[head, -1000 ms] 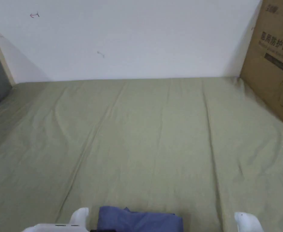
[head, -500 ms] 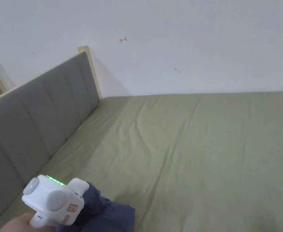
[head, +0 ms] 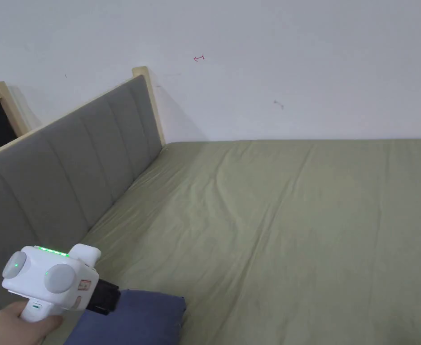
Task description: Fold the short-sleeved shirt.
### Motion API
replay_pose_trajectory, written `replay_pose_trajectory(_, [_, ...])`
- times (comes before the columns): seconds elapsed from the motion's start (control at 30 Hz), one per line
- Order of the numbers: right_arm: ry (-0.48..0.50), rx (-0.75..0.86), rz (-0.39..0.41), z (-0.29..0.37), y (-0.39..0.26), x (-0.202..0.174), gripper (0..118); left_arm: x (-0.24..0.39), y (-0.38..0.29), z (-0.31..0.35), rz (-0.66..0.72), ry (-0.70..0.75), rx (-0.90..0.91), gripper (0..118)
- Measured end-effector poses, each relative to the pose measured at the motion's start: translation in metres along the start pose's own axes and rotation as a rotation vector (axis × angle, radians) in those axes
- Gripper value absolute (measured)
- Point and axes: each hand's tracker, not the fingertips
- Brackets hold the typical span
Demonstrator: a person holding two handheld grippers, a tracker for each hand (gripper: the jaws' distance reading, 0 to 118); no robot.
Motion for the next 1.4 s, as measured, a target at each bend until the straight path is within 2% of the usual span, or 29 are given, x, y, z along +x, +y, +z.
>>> replay_pose_trajectory(0.03, [0.005, 0.002, 0.005, 0.000, 0.000, -0.002, 0, 0.017, -0.004, 0.000, 0.079, -0.250, -0.083, 85])
replay_pose_trajectory(0.07, [0.008, 0.003, 0.010, 0.000, 0.000, -0.003, 0, 0.039, -0.010, -0.003, 0.098, -0.404, -0.099, 54])
replay_pose_trajectory(0.1, [0.009, 0.003, 0.013, 0.001, 0.001, -0.001, 0, 0.058, -0.012, 0.001, 0.072, -0.451, -0.079, 23])
replay_pose_trajectory(0.13, [0.007, 0.006, 0.024, 0.003, 0.003, -0.001, 0, 0.082, -0.011, 0.009, 0.006, -0.444, -0.035, 2])
replay_pose_trajectory(0.23, [-0.011, 0.013, 0.055, 0.007, 0.009, -0.007, 0, 0.161, -0.013, 0.040, -0.129, -0.424, 0.053, 3])
replay_pose_trajectory(0.37, [-0.118, 0.088, 0.148, 0.022, 0.027, -0.025, 0, 0.237, 0.002, 0.097, 0.002, -0.540, 0.296, 3])
replay_pose_trajectory(0.4, [-0.129, 0.127, 0.166, 0.027, 0.032, -0.030, 0, 0.247, 0.006, 0.113, 0.020, -0.512, 0.371, 3])
replay_pose_trajectory(0.5, [-0.160, 0.295, 0.212, 0.048, 0.046, -0.046, 0, 0.280, 0.014, 0.166, 0.094, -0.494, 0.571, 3])
replay_pose_trajectory(0.63, [-0.284, 0.645, 0.326, 0.078, 0.048, -0.066, 0, 0.308, 0.013, 0.238, 0.132, -0.348, 0.826, 3])
replay_pose_trajectory(0.7, [-0.295, 0.767, 0.359, 0.090, 0.047, -0.071, 0, 0.314, 0.006, 0.262, 0.144, -0.287, 0.927, 3])
replay_pose_trajectory(0.83, [-0.344, 0.914, 0.347, 0.104, 0.046, -0.083, 2, 0.324, -0.005, 0.285, 0.154, -0.265, 1.033, 3])
replay_pose_trajectory(0.9, [-0.372, 0.945, 0.359, 0.104, 0.048, -0.085, 37, 0.325, -0.006, 0.290, 0.157, -0.255, 1.061, 16])
replay_pose_trajectory(0.93, [-0.407, 0.956, 0.372, 0.104, 0.049, -0.089, 46, 0.325, -0.006, 0.293, 0.157, -0.257, 1.070, 21])
replay_pose_trajectory(0.97, [-0.420, 0.966, 0.380, 0.105, 0.049, -0.091, 46, 0.325, -0.006, 0.296, 0.159, -0.261, 1.075, 21])
replay_pose_trajectory(1.0, [-0.412, 0.971, 0.375, 0.105, 0.049, -0.093, 71, 0.324, -0.001, 0.293, 0.157, -0.259, 1.069, 44])
replay_pose_trajectory(1.03, [-0.413, 0.975, 0.369, 0.107, 0.050, -0.095, 85, 0.324, 0.000, 0.295, 0.159, -0.255, 1.071, 75])
replay_pose_trajectory(1.07, [-0.407, 0.981, 0.359, 0.108, 0.050, -0.095, 95, 0.324, 0.001, 0.296, 0.163, -0.255, 1.070, 111])
replay_pose_trajectory(1.1, [-0.393, 0.991, 0.343, 0.109, 0.050, -0.095, 99, 0.325, 0.003, 0.296, 0.166, -0.248, 1.066, 118])
replay_pose_trajectory(1.2, [-0.383, 0.993, 0.333, 0.111, 0.050, -0.095, 117, 0.324, -0.002, 0.292, 0.185, -0.244, 1.066, 118])
replay_pose_trajectory(1.4, [-0.414, 0.984, 0.348, 0.111, 0.047, -0.091, 118, 0.318, -0.003, 0.291, 0.192, -0.217, 1.058, 118])
